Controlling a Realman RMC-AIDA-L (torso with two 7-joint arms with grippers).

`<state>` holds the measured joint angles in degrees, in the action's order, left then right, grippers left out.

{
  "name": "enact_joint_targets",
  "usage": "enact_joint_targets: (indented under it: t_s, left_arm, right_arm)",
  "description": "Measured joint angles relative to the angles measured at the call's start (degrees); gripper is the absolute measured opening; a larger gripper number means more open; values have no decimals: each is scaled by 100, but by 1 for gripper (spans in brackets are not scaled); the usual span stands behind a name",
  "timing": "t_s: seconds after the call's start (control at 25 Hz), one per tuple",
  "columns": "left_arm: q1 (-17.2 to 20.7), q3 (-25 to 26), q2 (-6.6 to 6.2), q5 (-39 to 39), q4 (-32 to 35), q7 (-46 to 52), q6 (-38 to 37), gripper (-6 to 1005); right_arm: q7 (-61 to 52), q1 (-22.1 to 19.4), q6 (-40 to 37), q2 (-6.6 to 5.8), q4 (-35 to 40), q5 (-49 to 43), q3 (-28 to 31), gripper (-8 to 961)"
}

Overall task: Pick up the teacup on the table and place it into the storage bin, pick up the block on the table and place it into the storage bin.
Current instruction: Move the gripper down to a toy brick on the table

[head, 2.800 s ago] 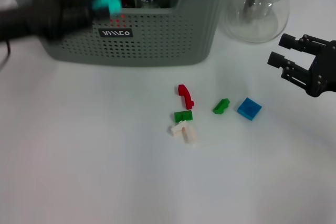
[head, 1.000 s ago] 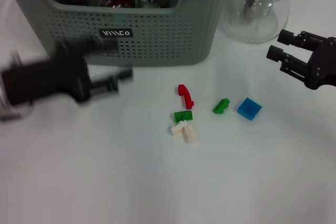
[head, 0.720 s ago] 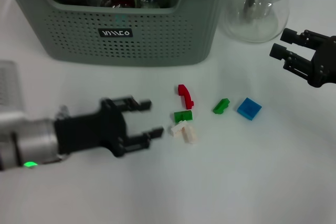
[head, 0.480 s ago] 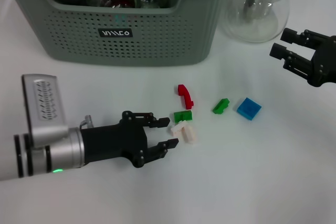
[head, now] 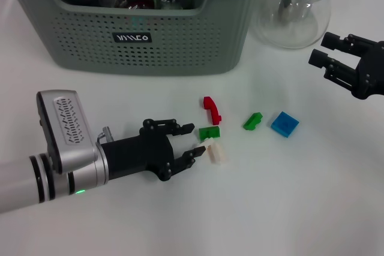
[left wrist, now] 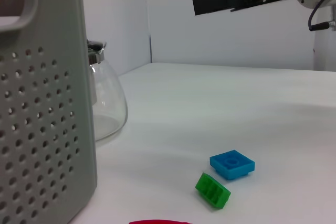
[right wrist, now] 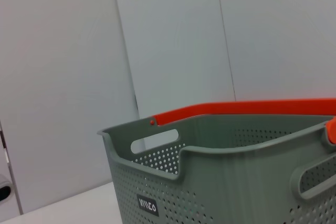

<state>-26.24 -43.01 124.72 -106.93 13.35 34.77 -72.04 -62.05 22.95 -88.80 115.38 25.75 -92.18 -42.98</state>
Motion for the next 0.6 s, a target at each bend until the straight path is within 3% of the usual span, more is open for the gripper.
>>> enact_joint_targets:
  t_s: [0.6]
  left_arm:
    - [-232, -3, 7, 6, -470, -16, 354, 408]
  right_arm:
    - [0, 4, 4, 11, -38, -20, 0, 505]
